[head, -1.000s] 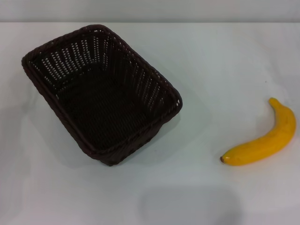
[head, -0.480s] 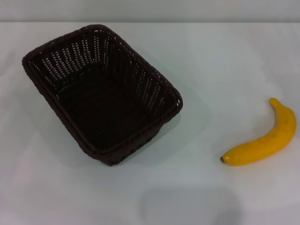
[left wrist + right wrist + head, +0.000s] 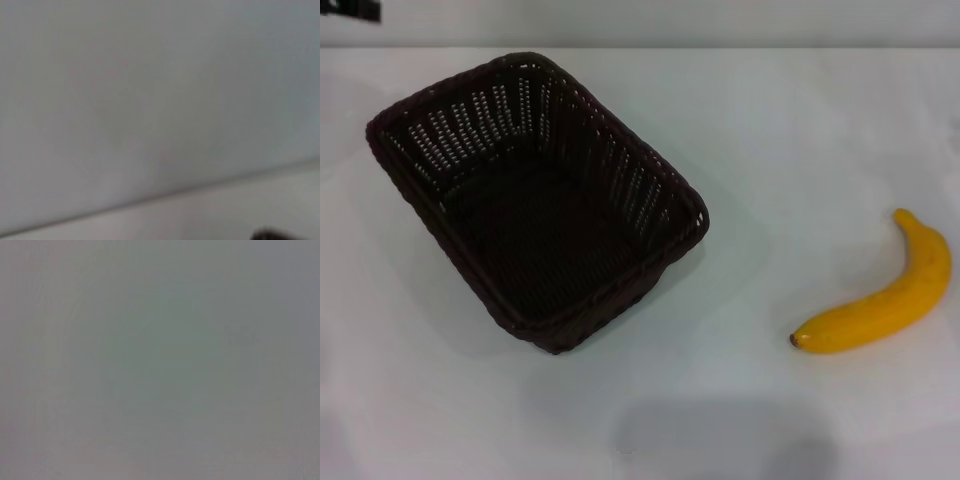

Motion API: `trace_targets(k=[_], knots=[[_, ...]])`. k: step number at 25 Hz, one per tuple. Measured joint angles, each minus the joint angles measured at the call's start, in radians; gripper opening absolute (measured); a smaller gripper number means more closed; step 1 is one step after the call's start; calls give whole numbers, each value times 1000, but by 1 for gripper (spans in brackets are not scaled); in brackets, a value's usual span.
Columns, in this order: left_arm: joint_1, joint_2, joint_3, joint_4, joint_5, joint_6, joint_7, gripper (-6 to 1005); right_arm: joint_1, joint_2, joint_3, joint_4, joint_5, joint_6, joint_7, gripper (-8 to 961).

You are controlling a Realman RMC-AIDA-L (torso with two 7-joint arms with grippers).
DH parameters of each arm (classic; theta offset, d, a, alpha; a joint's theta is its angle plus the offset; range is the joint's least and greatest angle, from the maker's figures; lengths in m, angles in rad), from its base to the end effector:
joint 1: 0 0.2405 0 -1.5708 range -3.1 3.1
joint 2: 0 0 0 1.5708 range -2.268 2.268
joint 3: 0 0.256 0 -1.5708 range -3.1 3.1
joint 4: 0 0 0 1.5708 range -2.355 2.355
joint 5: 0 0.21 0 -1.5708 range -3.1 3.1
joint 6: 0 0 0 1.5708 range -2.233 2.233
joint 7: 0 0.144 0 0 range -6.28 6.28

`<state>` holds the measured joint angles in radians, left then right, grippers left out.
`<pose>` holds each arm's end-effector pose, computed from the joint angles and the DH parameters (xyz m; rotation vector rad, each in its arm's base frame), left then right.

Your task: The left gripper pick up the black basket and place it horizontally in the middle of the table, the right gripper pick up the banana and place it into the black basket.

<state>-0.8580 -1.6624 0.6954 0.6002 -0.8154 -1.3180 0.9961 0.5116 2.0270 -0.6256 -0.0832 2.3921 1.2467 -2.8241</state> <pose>-0.2449 0.4613 0.1747 -2.2873 -1.0853 -0.1884 0.3386 0.3577 0.0581 -1.4859 0.4375 0.7489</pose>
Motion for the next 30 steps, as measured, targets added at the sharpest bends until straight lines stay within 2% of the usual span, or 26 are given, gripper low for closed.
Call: trace_targets(k=[2, 4, 7, 12, 22, 25, 27, 30], knots=[[-60, -7, 1, -5, 138, -21, 4, 886, 8, 1, -4, 18, -1, 20, -3, 870], [-125, -30, 1, -9, 276, -25, 25, 885, 17, 1, -7, 37, -1, 33, -5, 870], [-154, -57, 2, -11, 345, -22, 57, 883, 31, 1, -6, 72, -1, 55, -9, 870], [-152, -106, 10, -26, 371, 39, 119, 881, 35, 1, -6, 103, -1, 94, -9, 870], [-139, -175, 11, -176, 376, 246, 222, 875, 35, 1, -7, 131, 0, 144, -9, 870], [-137, -201, 12, -191, 372, 281, 237, 873, 34, 1, -7, 131, -1, 145, -9, 870], [-137, -210, 12, -184, 368, 284, 231, 872, 33, 1, -8, 130, -1, 145, -9, 870], [-145, -208, 13, -182, 376, 269, 189, 870, 31, 1, -8, 127, -2, 145, -9, 870]])
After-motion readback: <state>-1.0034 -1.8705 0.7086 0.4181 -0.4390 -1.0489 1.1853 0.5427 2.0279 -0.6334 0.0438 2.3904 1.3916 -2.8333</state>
